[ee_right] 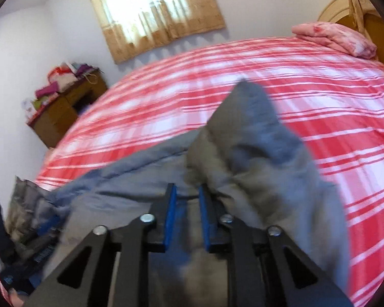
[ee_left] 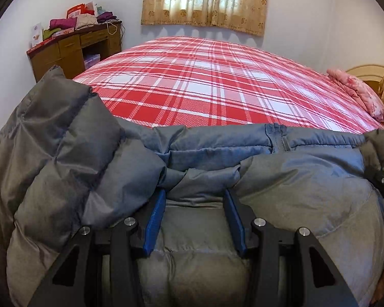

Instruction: Fold large clothes

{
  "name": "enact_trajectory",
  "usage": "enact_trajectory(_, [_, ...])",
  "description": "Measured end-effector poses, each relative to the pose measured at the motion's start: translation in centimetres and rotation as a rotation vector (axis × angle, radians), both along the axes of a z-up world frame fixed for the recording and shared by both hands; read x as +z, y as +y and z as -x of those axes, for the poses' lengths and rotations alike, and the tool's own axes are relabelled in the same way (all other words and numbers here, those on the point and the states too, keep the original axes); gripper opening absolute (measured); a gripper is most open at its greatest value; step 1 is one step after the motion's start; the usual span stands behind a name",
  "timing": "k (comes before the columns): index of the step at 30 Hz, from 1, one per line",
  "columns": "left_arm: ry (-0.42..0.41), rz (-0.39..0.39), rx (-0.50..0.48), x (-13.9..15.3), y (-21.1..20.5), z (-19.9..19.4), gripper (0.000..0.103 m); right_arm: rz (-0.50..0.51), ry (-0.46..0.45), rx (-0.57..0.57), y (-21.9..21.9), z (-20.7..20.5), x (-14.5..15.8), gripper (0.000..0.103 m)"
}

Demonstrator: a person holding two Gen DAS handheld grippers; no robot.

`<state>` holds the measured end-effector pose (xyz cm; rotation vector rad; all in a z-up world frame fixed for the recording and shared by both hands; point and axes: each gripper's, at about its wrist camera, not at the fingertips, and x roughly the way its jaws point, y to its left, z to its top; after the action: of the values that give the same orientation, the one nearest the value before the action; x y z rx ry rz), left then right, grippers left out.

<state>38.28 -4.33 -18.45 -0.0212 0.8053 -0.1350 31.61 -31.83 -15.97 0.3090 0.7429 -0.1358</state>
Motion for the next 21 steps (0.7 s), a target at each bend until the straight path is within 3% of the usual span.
enact_trajectory(1, [0.000,0.001,0.000,0.0,-0.1,0.0,0.048,0.000,0.015,0.001,-0.5,0.0,-0.3,0.000])
enact_trajectory(10, [0.002,-0.011,-0.008,0.1,-0.4,-0.1,0.049,-0.072,0.023,-0.002,-1.2,-0.2,-2.0,0.000])
enact_trajectory(15, [0.041,0.005,-0.048,1.9,0.4,1.1,0.049,-0.048,0.054,0.002,-1.2,-0.3,-1.6,0.001])
enact_trajectory(17, [0.035,0.036,-0.057,3.7,1.8,2.6,0.049,0.015,0.102,0.015,-0.4,-0.1,-0.4,0.004])
enact_trajectory(19, [0.016,0.057,-0.060,5.5,3.7,4.3,0.049,0.078,0.037,0.019,0.8,1.8,2.0,0.016])
enact_trajectory(21, [-0.009,0.049,-0.047,6.9,5.7,6.1,0.051,0.134,-0.065,0.051,2.9,4.5,4.9,0.016])
